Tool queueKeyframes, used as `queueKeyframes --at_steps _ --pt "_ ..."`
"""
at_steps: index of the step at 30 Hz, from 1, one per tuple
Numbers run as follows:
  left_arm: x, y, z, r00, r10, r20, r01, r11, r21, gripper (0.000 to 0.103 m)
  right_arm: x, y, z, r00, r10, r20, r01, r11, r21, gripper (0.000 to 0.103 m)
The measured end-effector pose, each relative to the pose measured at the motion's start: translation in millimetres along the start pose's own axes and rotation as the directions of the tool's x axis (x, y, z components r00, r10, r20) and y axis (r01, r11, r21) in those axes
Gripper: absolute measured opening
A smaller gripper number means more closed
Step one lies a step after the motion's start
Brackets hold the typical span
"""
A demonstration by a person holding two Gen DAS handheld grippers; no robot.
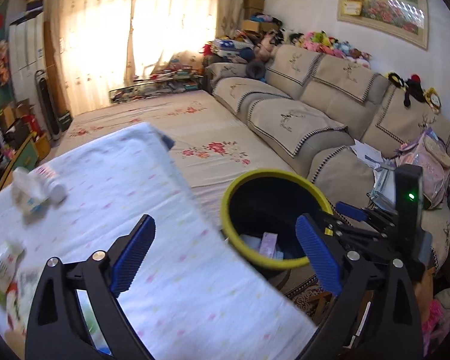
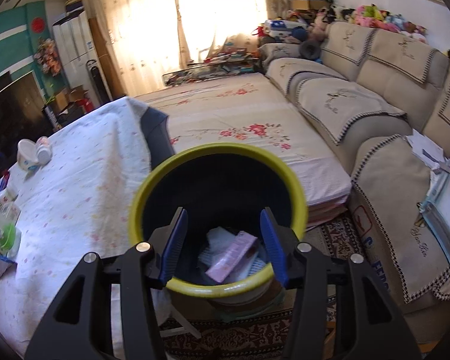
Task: Collect trash
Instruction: 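Grasp the clear plastic cup with the right tool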
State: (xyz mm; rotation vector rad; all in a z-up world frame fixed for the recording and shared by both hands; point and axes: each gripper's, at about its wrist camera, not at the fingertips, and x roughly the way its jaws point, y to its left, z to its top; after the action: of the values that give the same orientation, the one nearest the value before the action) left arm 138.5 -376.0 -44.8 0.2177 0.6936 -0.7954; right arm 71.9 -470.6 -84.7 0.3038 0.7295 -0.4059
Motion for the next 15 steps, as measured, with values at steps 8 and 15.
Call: queueKeyframes --at_steps 8,15 --pt "-102.6 95.5 -76.7 0.974 0.228 0.006 -0.224 0.961 -0.161 0.097 3.2 97.8 -6.0 0.984 0.173 -0.041 -0.177 0.974 -0.140 0.049" --pt "-171.6 170.9 -130.8 0.902 0.433 -0.005 -0.418 0.868 -0.267 0.098 -12.2 190.7 -8.6 0.927 0.365 -0.089 -0.375 0.891 -0.255 0.049"
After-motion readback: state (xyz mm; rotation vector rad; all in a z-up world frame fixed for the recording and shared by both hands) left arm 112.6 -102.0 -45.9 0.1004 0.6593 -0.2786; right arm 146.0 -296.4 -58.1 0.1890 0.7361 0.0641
